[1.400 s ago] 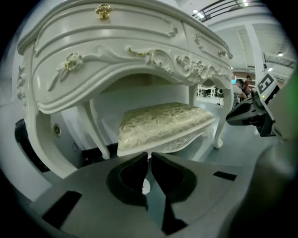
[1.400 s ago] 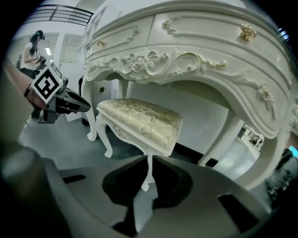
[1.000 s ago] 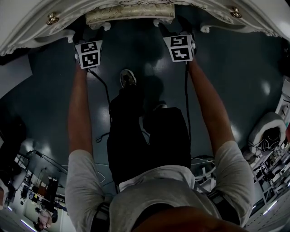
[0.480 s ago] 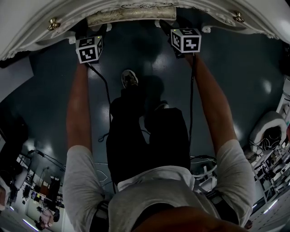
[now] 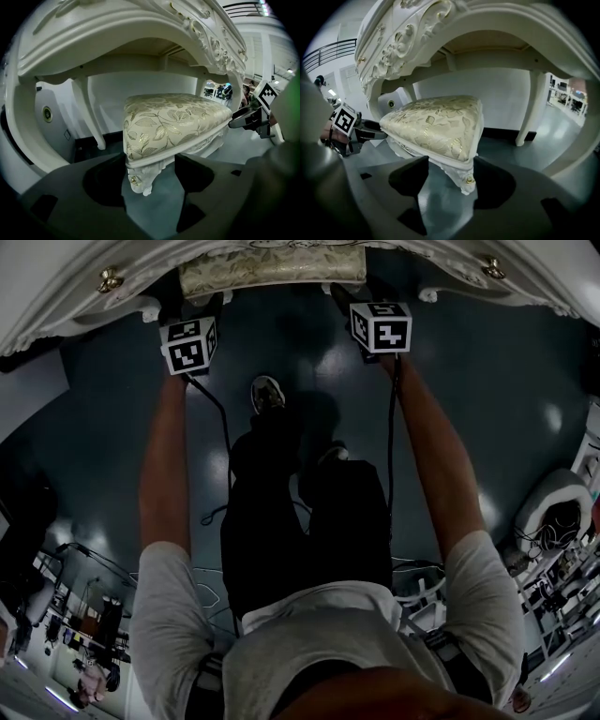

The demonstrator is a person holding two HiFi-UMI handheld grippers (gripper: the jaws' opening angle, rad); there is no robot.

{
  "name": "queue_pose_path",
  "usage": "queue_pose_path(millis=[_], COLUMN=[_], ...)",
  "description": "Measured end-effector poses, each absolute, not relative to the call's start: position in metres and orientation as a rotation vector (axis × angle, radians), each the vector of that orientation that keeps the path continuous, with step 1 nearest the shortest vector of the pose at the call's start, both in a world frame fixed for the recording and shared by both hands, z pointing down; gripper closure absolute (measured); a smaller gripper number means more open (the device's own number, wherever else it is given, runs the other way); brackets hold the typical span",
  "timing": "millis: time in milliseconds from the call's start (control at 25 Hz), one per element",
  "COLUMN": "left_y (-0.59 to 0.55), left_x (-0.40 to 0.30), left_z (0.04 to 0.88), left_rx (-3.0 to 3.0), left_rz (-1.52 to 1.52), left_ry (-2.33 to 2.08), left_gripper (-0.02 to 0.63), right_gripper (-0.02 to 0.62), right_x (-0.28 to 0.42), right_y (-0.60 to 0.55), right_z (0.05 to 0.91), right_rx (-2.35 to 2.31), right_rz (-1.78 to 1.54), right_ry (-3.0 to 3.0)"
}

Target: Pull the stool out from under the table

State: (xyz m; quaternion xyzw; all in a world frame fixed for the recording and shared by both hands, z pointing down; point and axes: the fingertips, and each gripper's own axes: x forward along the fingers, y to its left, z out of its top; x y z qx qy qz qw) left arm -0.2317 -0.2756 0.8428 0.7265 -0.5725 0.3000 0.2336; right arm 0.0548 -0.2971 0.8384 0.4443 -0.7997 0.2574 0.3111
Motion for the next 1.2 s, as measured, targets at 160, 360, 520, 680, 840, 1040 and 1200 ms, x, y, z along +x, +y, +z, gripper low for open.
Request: queue_pose_path(millis=[160, 360, 520, 680, 840, 1040, 1200], left_y=[-0.266, -0.251, -0.239, -0.240, -0.231, -0.225, -0.221], left_x=[-0.230, -0.230, -0.229, -0.228, -0.230, -0.225, -0.225], left_z=[0.843, 0.844, 0.845, 0.843, 0.844, 0.848, 0.844], left_rx=[1.981, 1.952, 1.926, 1.901, 1.862, 1.874, 1.844], left_rz=[0.839, 0.850, 0.889, 0.918, 0.934, 0.938, 0.942], left_ry=[-1.561, -1.551, -1.511, -1.478, -1.480, -1.470, -1.490], left_gripper=[0.291, 0.291, 0.291, 0.291, 0.291, 0.291, 0.291], right_gripper=[0.291, 0.291, 0.291, 0.291, 0.291, 0.291, 0.291], right_x=[0.057, 0.057, 0.058, 0.059, 0.056, 0.062, 0.061], right_y=[-0.290, -0.277, -0.264, -0.263, -0.259, -0.247, -0.250], right_z=[0.838, 0.839, 0.841, 0.838, 0.840, 0.842, 0.840], right_rx=[1.177, 1.149, 1.145, 1.147, 1.155, 1.188, 1.168], right_rz=[0.679, 0.689, 0.722, 0.736, 0.744, 0.740, 0.715], right_ry=[-2.103, -2.083, -2.045, -2.008, -1.992, -2.014, -2.025])
